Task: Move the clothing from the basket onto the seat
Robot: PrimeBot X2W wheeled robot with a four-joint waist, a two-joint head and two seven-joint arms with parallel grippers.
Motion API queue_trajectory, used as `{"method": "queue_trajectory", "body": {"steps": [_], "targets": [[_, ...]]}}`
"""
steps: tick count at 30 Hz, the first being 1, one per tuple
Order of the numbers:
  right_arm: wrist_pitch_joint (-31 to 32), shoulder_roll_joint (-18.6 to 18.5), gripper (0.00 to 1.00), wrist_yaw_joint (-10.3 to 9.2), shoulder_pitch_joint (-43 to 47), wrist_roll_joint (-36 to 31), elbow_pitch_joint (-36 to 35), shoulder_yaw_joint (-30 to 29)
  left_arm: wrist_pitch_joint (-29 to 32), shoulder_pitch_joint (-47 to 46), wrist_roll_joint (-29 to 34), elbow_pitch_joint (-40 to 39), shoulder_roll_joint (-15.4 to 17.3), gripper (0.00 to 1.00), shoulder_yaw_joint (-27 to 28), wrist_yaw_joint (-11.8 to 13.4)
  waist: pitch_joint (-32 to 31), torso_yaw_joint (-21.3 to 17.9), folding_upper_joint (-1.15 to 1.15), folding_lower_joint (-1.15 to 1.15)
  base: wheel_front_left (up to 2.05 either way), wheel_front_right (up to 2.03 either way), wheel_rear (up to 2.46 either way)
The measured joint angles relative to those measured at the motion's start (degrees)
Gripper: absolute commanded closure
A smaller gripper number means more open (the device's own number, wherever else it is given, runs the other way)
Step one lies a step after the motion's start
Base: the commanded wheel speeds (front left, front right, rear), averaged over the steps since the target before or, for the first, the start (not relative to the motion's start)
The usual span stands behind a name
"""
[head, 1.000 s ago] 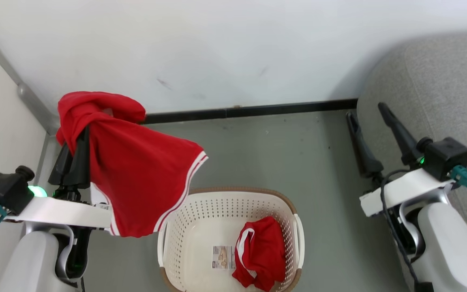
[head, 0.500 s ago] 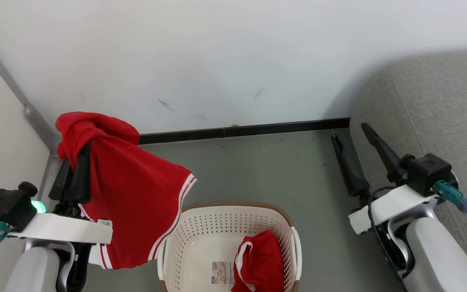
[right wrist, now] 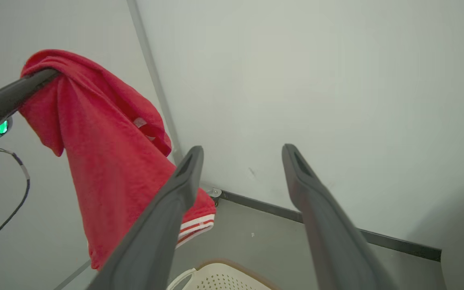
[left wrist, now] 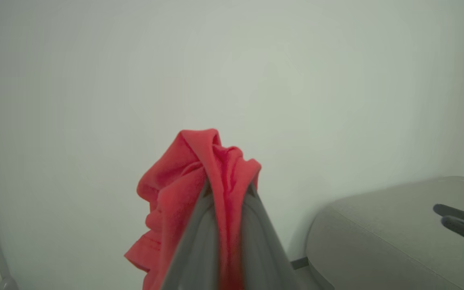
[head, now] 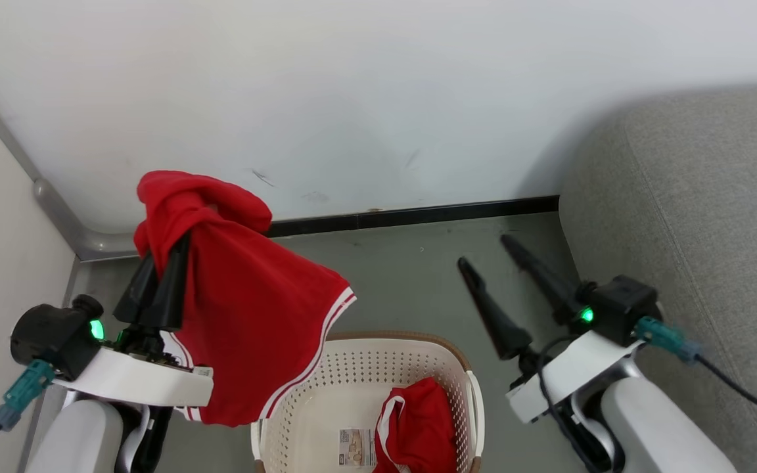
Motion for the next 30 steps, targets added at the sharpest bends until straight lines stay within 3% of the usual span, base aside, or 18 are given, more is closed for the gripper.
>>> {"method": "queue_trajectory", "body": {"steps": [10,30], "targets": [[0.00,-3.18,0.00,0.00,-1.00,7.12,-2.30,13.26,1.27,-2.82,2.49,-2.59,0.62,1.00,-5.22,-0.53,-0.23,-0.62,0.00,0.00,0.00,0.00,0.00],[0.00,-7.62,0.00,0.00,-5.73,9.91,-4.41,17.75,5.49,-8.16,6.57,-6.77,0.58,1.00,-16.53,-1.55,-0.42,-1.04,0.00,0.00,0.00,0.00,0.00]]}}
